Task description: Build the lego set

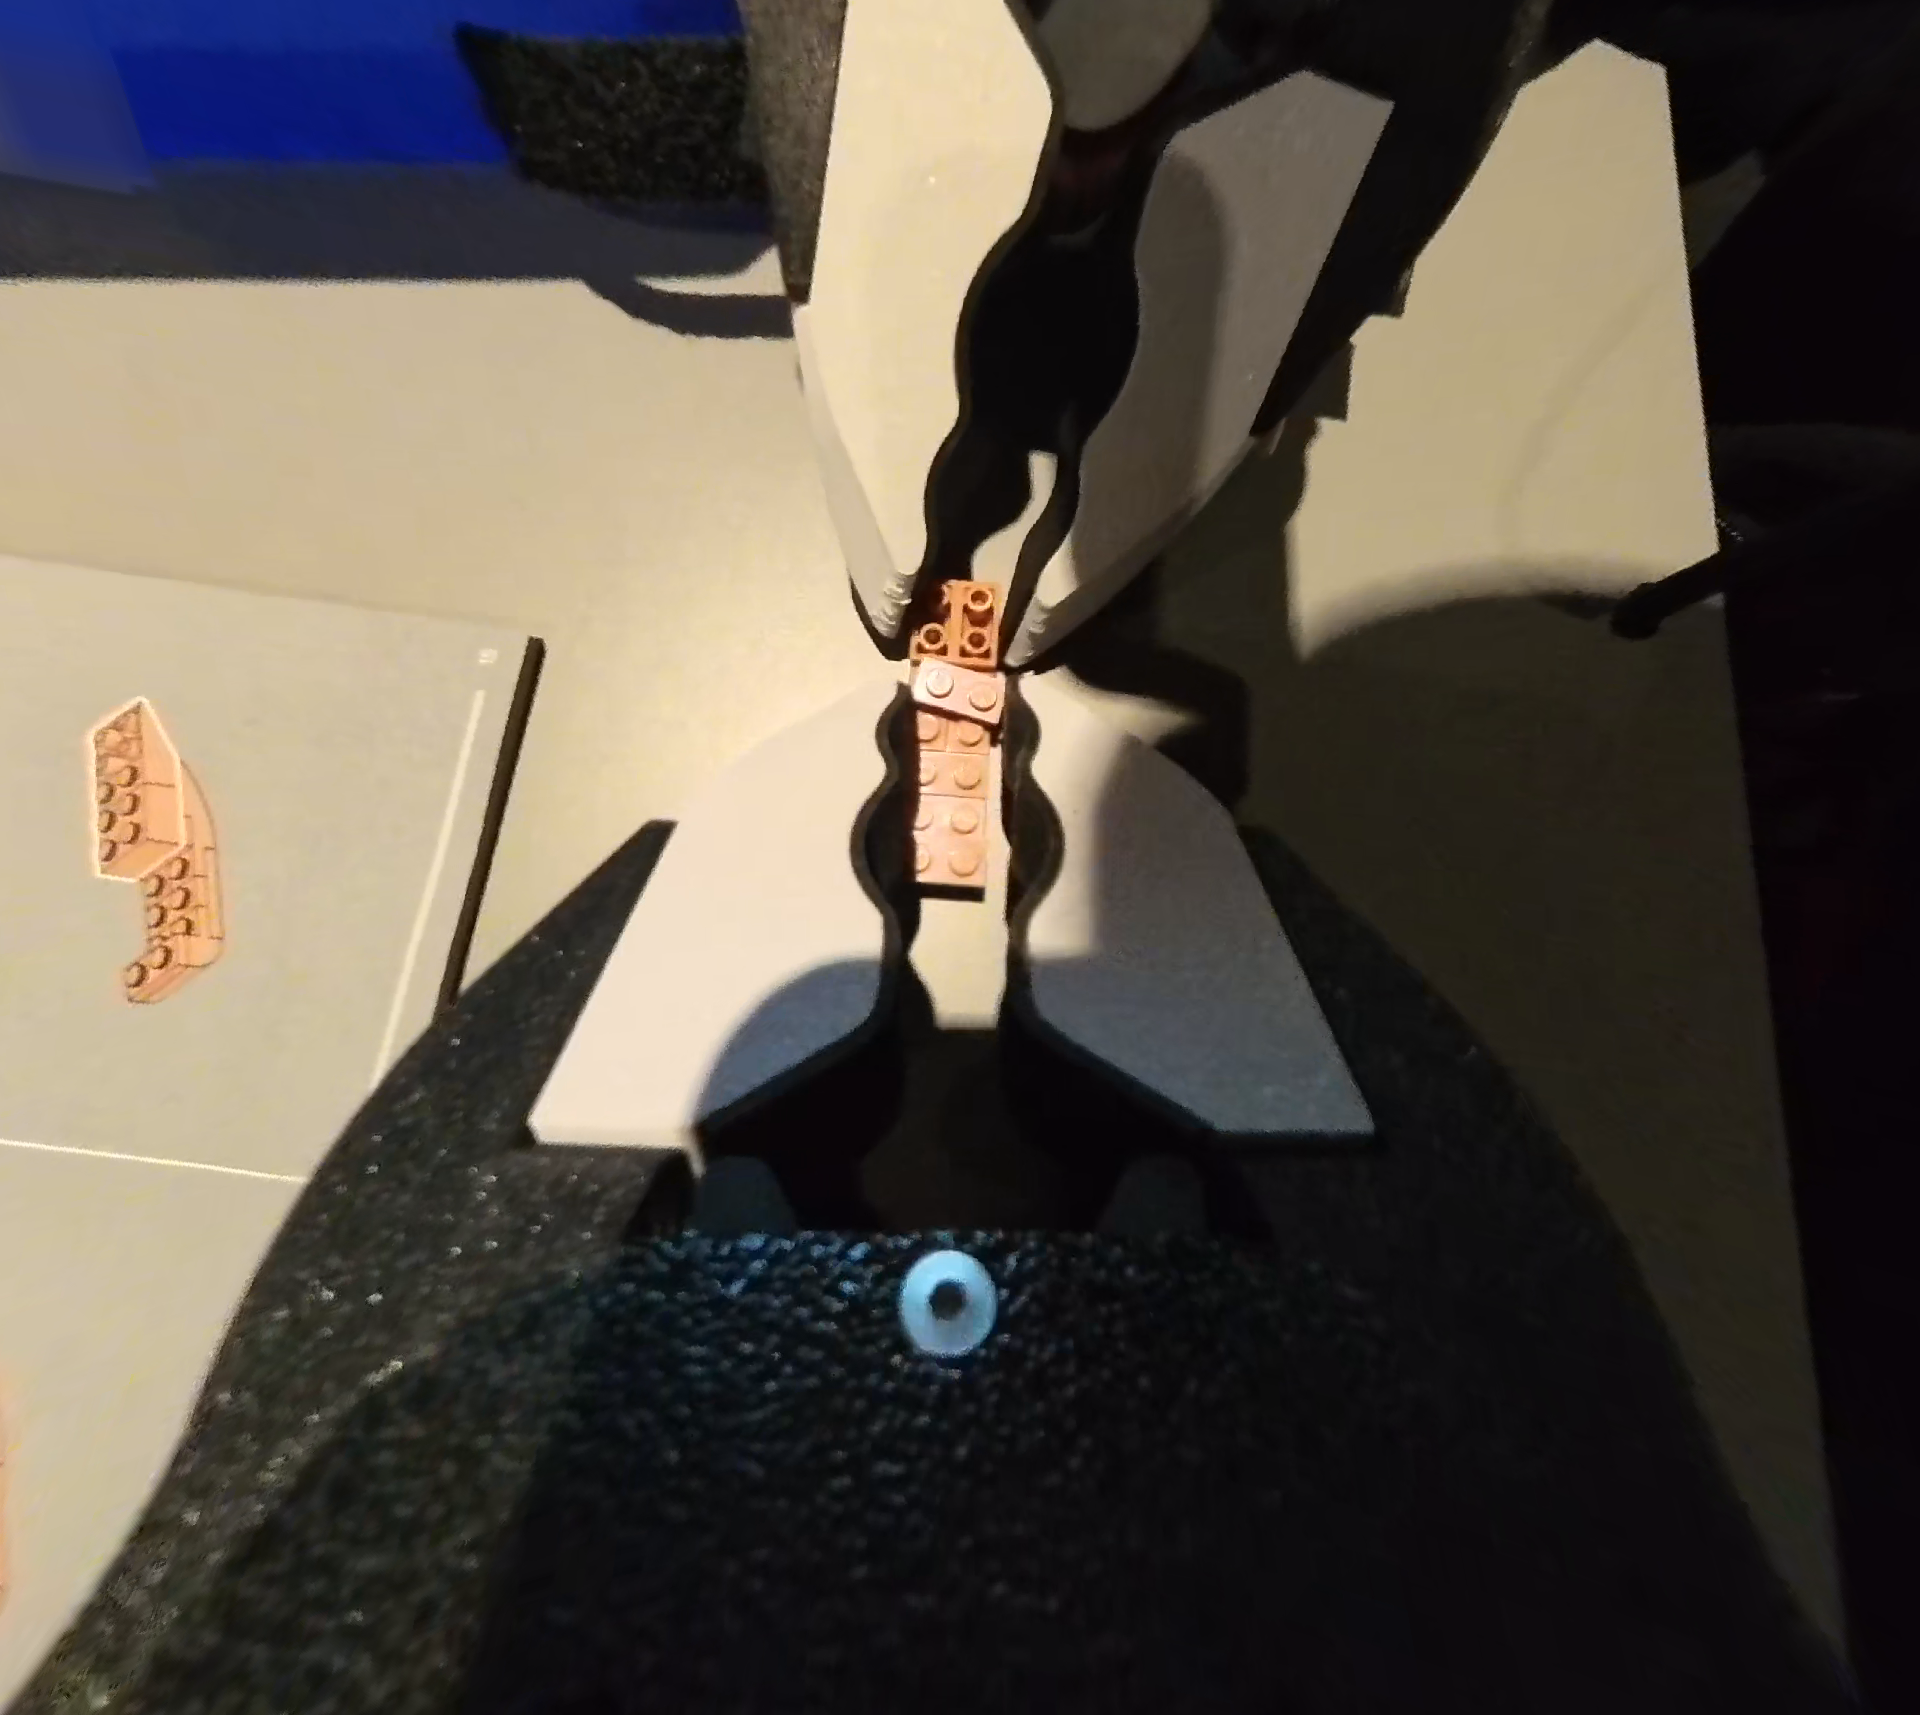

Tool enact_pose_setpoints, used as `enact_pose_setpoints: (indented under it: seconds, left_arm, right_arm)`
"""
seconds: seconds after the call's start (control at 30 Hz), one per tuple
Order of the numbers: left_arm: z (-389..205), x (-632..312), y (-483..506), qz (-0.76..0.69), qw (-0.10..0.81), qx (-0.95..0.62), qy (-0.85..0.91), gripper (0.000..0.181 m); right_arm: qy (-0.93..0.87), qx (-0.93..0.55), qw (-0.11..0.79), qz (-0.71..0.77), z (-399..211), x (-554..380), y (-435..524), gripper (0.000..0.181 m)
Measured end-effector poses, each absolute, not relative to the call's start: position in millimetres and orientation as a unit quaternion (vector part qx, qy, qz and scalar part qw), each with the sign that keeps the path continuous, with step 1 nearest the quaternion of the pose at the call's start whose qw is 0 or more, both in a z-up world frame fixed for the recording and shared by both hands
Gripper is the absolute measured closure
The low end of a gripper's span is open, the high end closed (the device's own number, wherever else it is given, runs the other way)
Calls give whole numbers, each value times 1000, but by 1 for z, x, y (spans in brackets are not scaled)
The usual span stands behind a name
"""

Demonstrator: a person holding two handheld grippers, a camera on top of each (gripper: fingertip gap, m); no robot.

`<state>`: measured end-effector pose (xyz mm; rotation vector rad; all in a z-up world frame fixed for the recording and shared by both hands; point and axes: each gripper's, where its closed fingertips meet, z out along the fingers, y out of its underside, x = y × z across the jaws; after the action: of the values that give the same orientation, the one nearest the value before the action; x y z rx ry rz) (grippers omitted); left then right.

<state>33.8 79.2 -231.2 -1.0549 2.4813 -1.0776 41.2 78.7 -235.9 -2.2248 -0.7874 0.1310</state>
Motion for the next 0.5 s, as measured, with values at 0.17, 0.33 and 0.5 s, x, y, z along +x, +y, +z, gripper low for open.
enact_pose_setpoints:
  seconds: [0.17, 0.33, 0.5]
  left_arm:
    - [-232, 36, 81, -353, 132, -380, 845, 166]
    - [-232, 37, 81, -340, 150, -378, 848, 166]
    - [-232, 37, 80, -335, 155, -378, 849, 165]
  right_arm:
    - [-301, -874, 379, 49, -236, 42, 80, 164]
    - [-300, -874, 378, 50, -236, 42, 80, 165]
    - [-302, -873, 379, 49, -236, 42, 81, 165]
